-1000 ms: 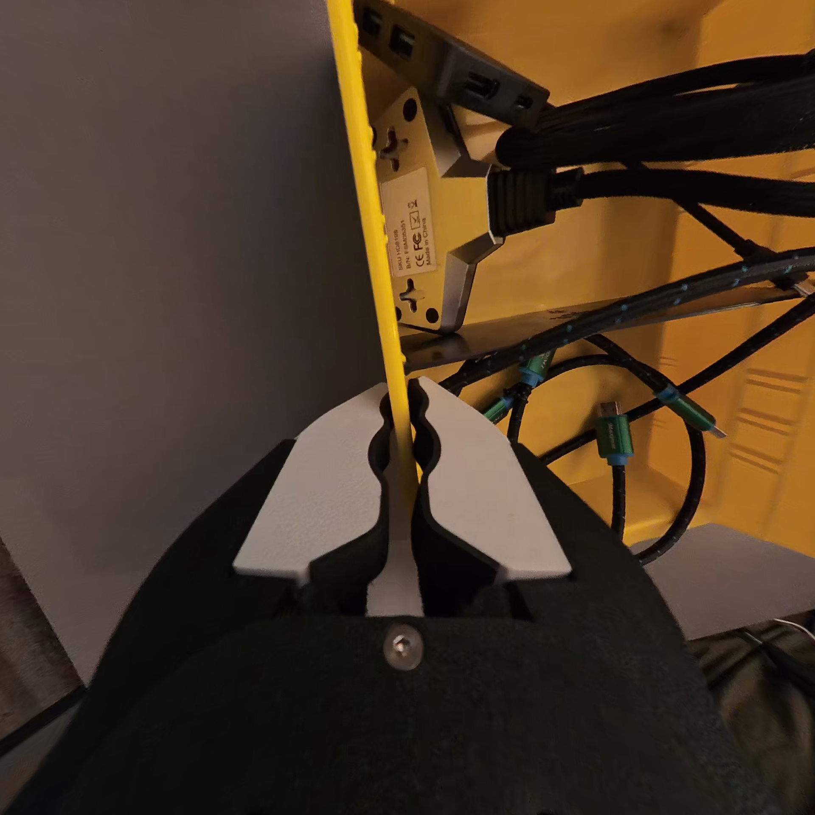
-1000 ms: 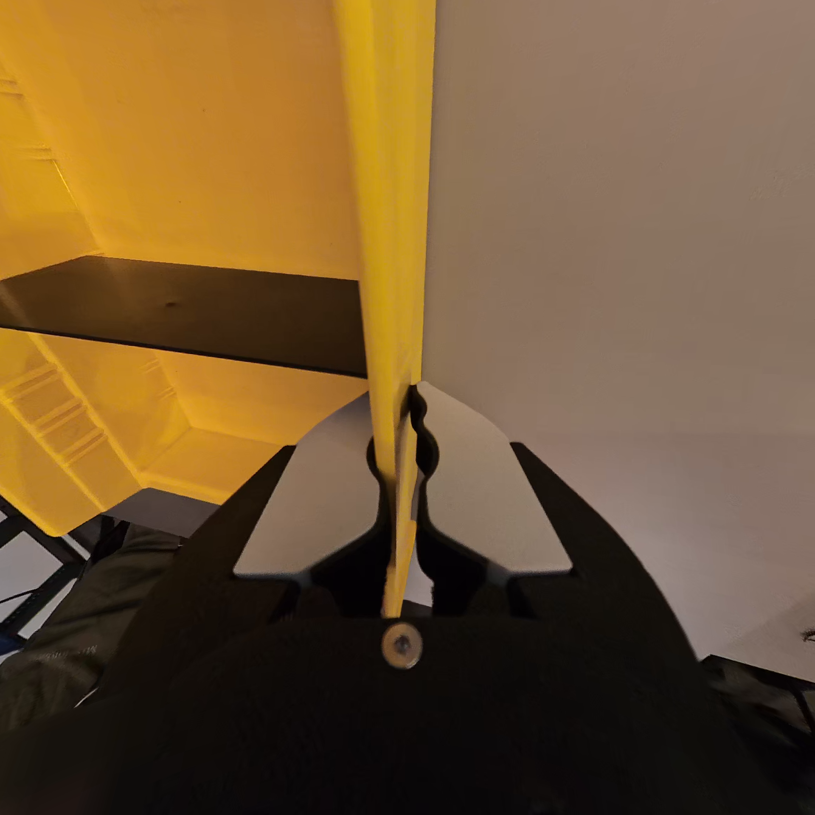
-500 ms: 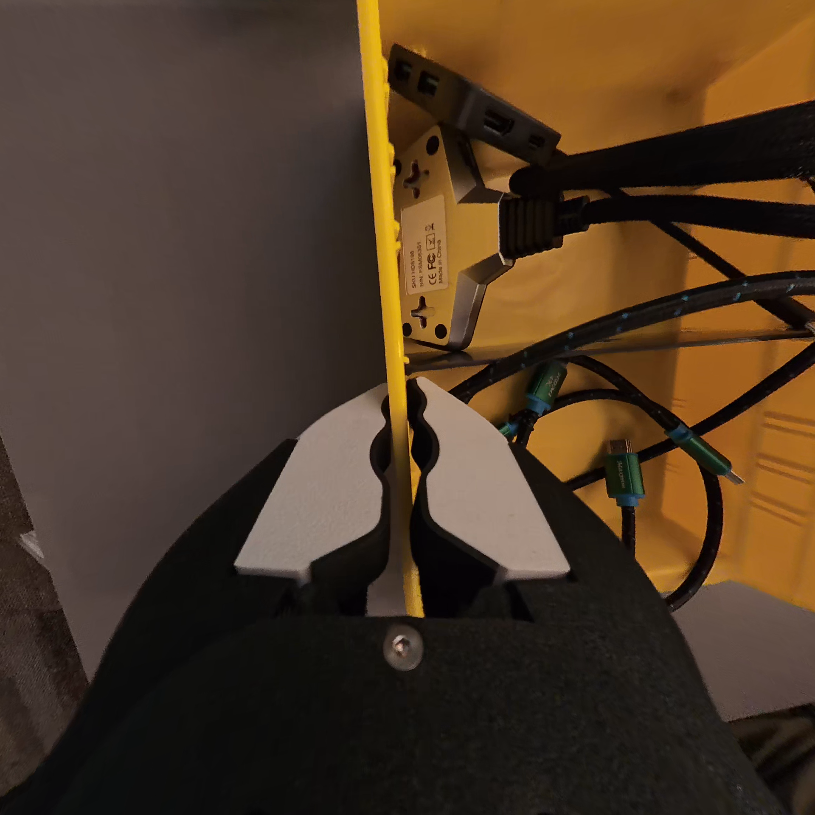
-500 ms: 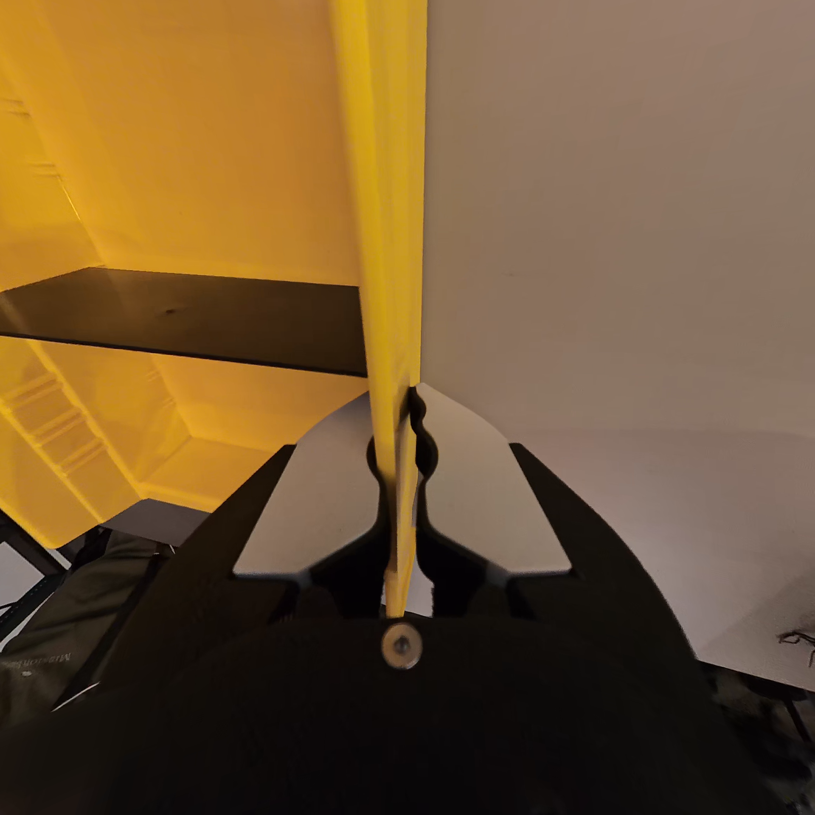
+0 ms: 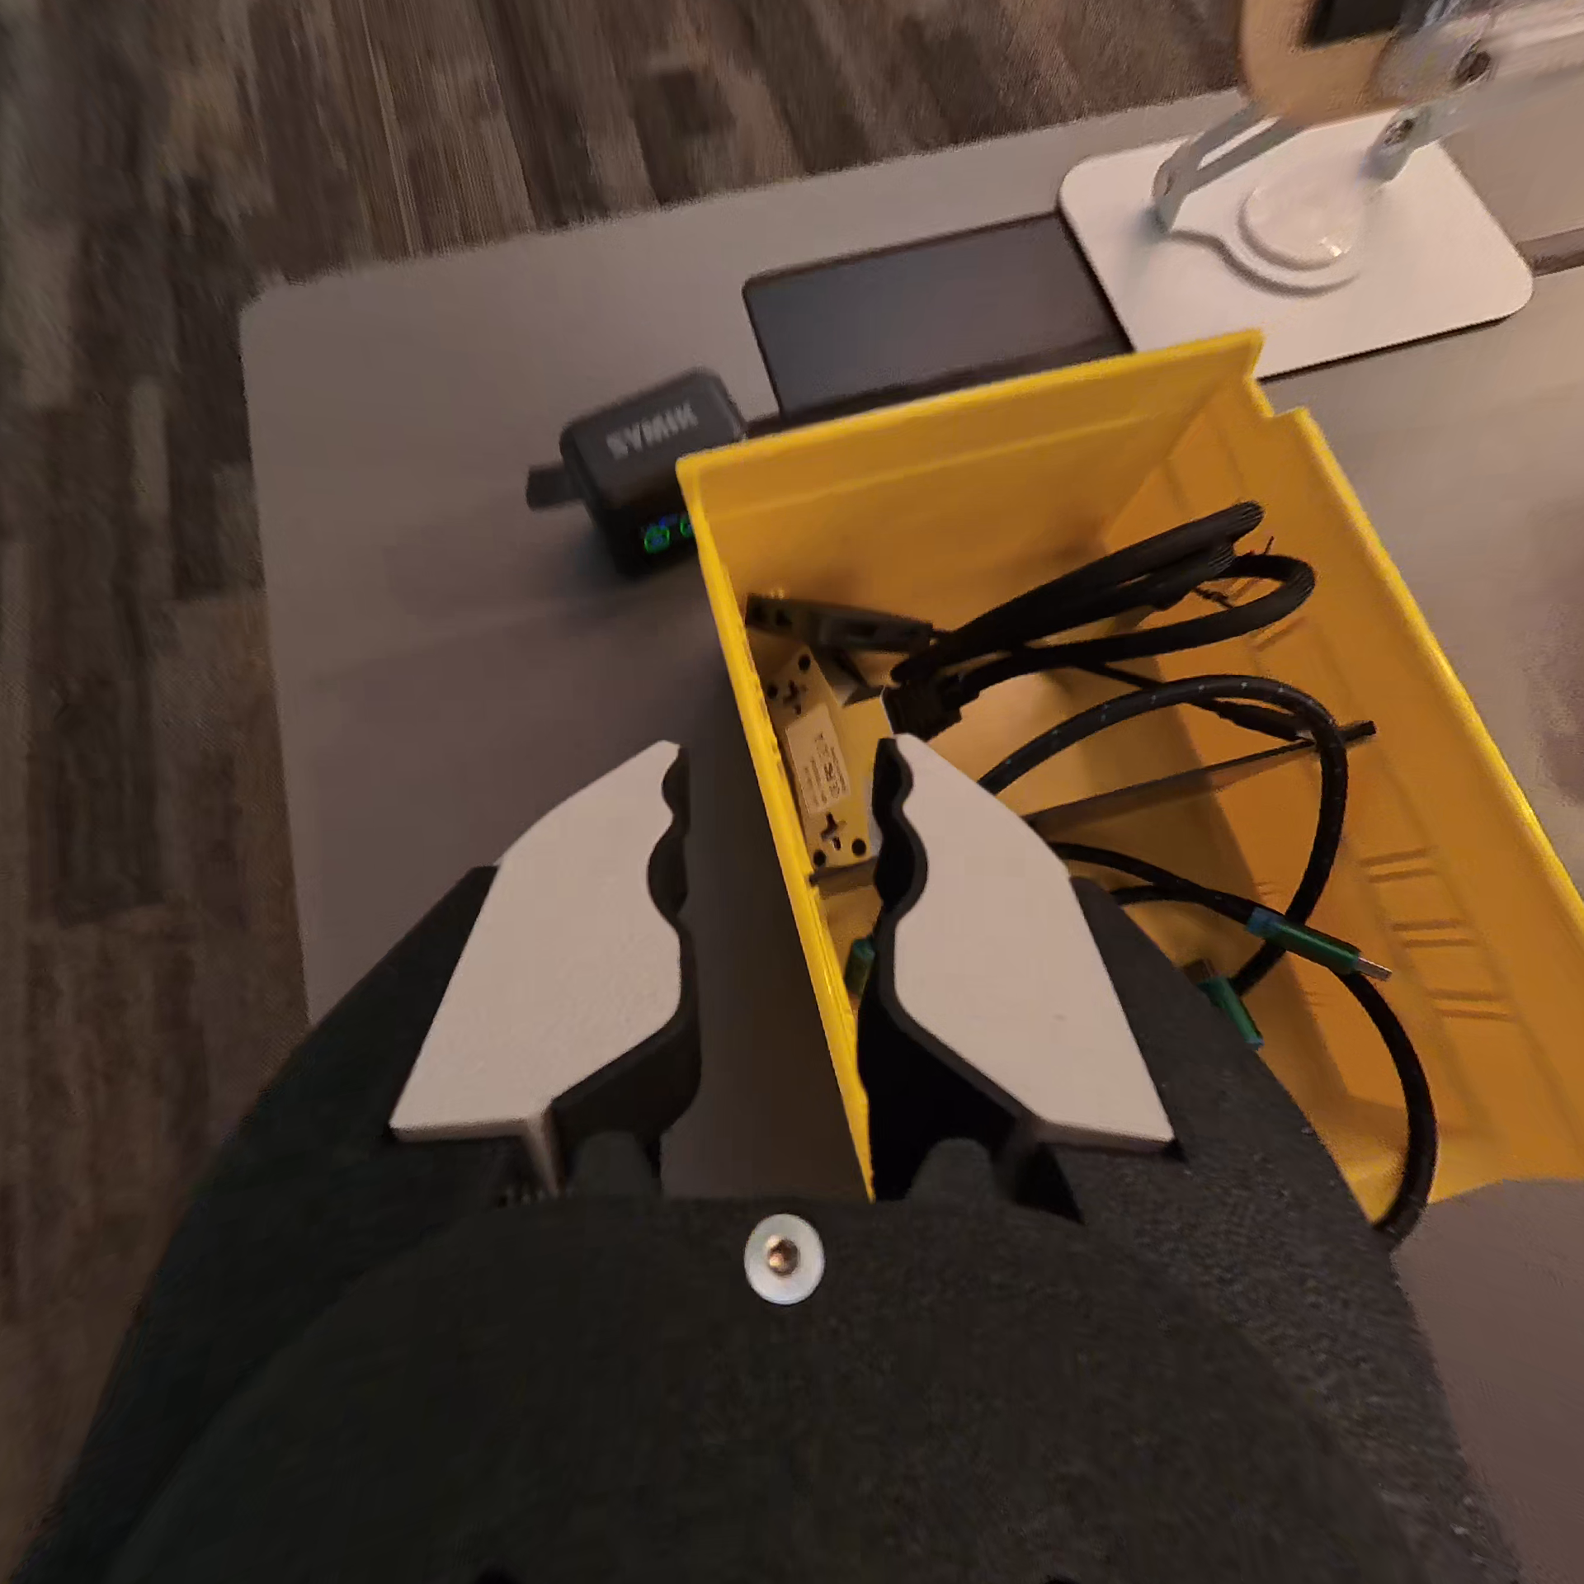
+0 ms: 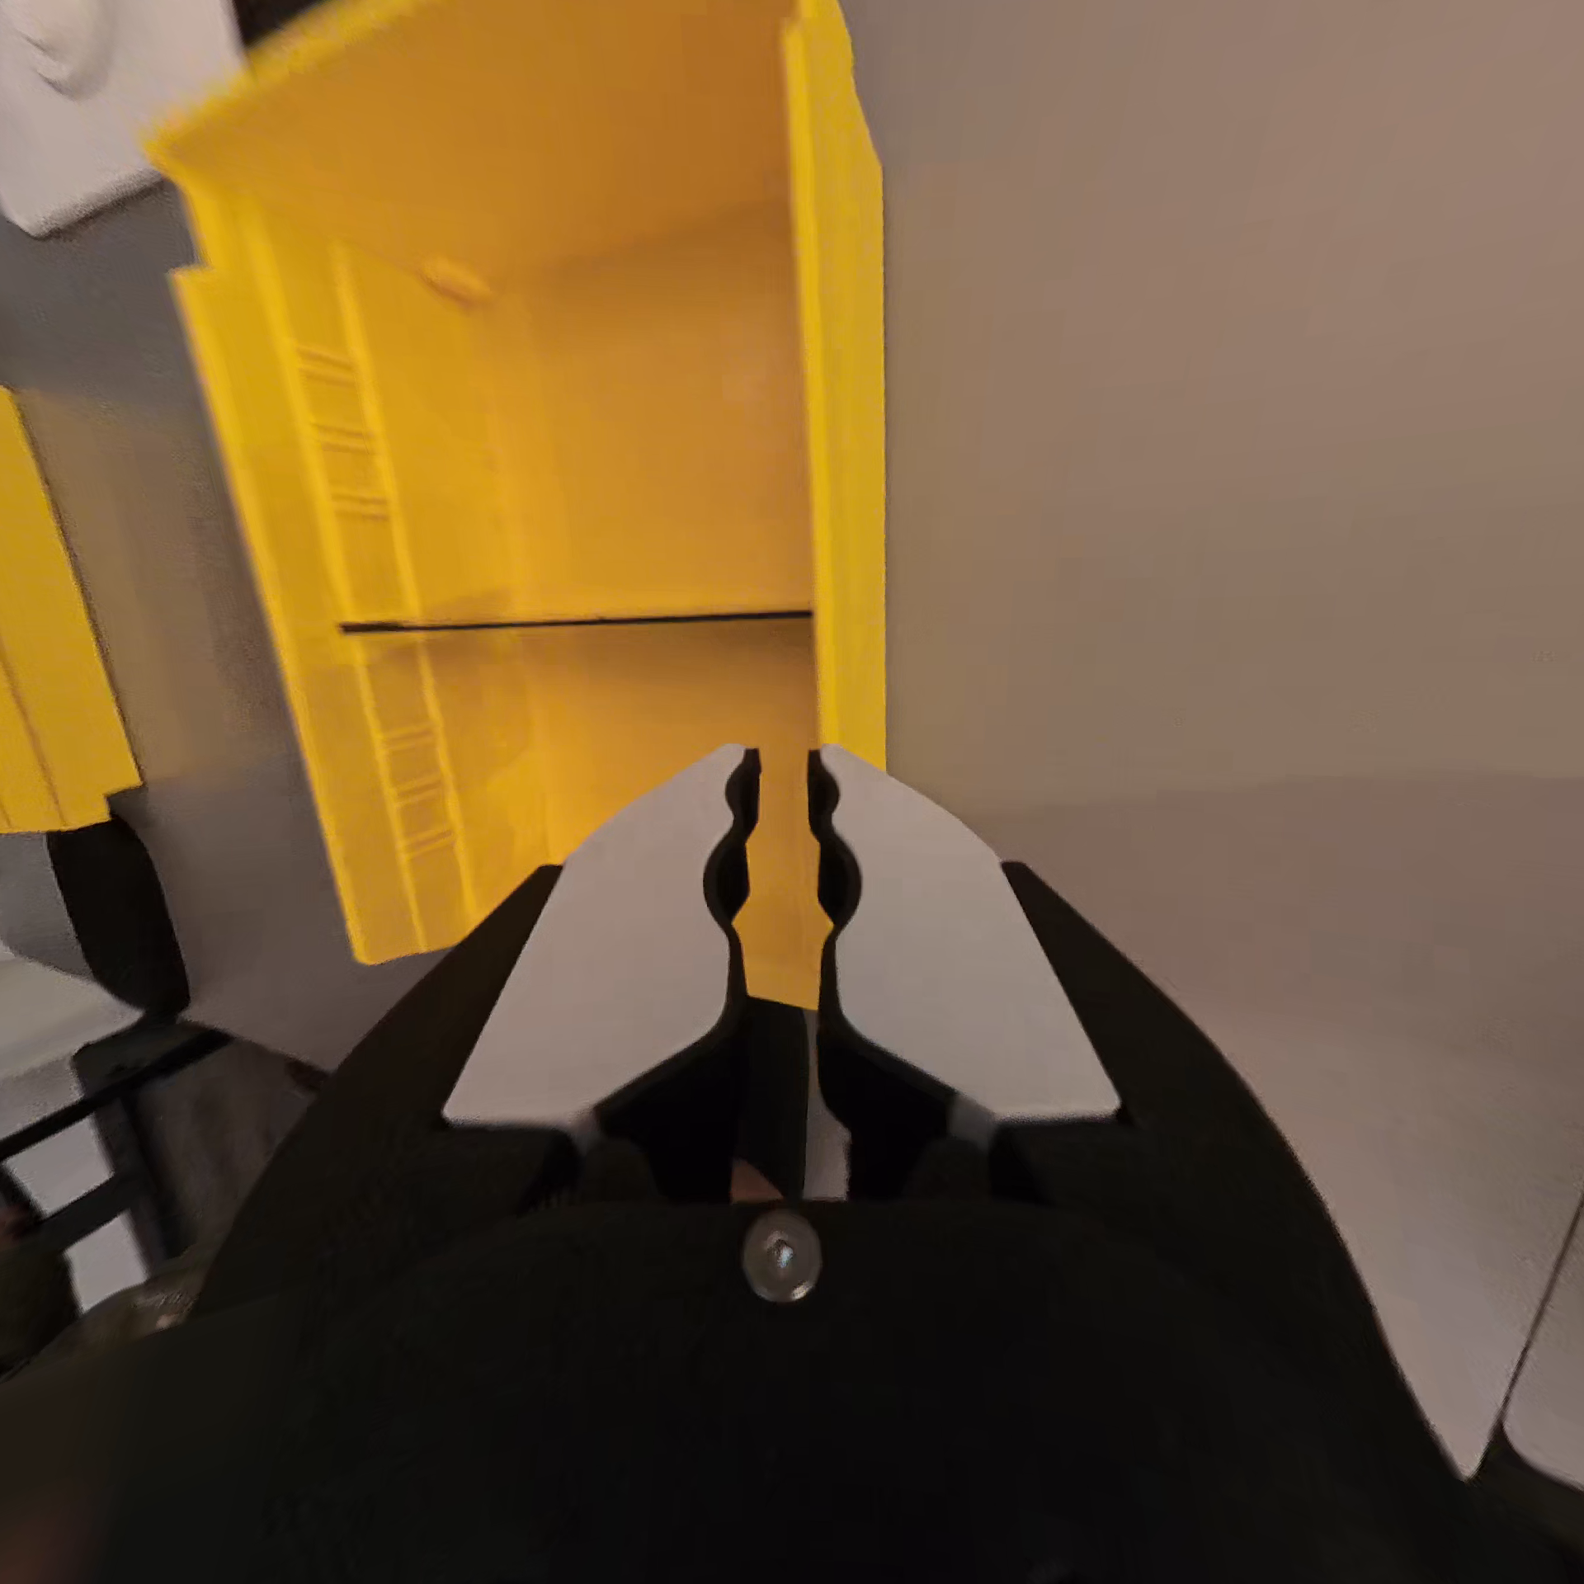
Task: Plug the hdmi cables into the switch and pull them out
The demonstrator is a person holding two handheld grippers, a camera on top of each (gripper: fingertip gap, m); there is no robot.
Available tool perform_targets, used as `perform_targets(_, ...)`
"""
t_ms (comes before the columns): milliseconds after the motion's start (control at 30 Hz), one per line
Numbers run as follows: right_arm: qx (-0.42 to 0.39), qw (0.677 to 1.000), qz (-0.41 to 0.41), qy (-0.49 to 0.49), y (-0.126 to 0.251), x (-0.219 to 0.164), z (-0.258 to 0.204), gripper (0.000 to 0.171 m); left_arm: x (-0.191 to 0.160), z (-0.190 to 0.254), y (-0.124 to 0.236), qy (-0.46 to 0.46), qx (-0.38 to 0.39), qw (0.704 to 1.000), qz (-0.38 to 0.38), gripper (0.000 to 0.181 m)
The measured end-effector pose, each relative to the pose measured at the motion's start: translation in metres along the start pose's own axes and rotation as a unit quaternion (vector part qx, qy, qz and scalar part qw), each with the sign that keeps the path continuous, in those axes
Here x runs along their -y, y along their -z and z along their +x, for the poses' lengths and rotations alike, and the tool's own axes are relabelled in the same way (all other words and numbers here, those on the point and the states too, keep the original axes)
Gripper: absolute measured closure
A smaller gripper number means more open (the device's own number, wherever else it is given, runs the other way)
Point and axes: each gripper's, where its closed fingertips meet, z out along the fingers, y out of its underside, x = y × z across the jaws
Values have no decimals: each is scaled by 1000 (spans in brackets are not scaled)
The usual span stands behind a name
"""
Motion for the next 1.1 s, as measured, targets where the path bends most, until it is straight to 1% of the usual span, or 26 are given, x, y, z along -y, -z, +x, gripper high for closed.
perform_targets(67,7,997,67,21,25,10,-13,160,12,7,5,-25,-2,999,35,136)
perform_targets(133,-2,990,134,45,51,19,-24,159,21,18,10,-40,-12,997,69,135)
perform_targets(267,-17,959,257,115,99,33,-53,159,36,43,21,-68,-26,988,134,134)
perform_targets(333,-29,932,323,162,122,41,-70,159,44,52,26,-81,-26,982,171,134)
perform_targets(400,-48,896,387,213,142,48,-86,159,50,59,30,-89,-24,975,201,132)
perform_targets(467,-64,867,430,243,155,51,-99,158,54,66,31,-98,-25,971,216,127)
perform_targets(533,-62,845,463,260,164,53,-112,148,55,70,29,-104,-28,970,219,126)
perform_targets(633,-29,803,531,270,181,57,-134,130,56,70,23,-111,-30,968,221,124)
perform_targets(667,-10,784,557,273,187,57,-141,118,55,68,20,-119,-25,969,215,124)
perform_targets(700,14,758,586,285,194,54,-150,101,54,64,15,-128,-17,970,207,123)
perform_targets(733,36,721,626,296,203,51,-159,98,51,60,10,-138,-7,971,195,121)
perform_targets(767,52,679,663,311,210,44,-167,100,48,55,4,-152,4,972,180,121)
perform_targets(800,64,625,698,343,217,33,-176,104,45,50,-2,-169,16,972,164,121)
perform_targets(833,61,583,727,357,225,26,-182,106,41,44,-9,-191,31,970,147,121)
perform_targets(867,46,566,734,371,227,22,-185,110,37,38,-16,-215,47,967,126,122)
perform_targets(900,27,569,727,385,224,21,-187,118,34,32,-23,-244,63,962,104,122)
perform_targets(933,8,572,719,394,221,21,-188,123,30,26,-29,-275,78,955,79,122)
perform_targets(1000,-24,573,713,403,217,23,-189,123,21,20,-43,-338,91,936,29,122)
perform_targets(1100,-30,583,698,415,207,26,-195,124,10,23,-64,-429,85,899,-36,124)
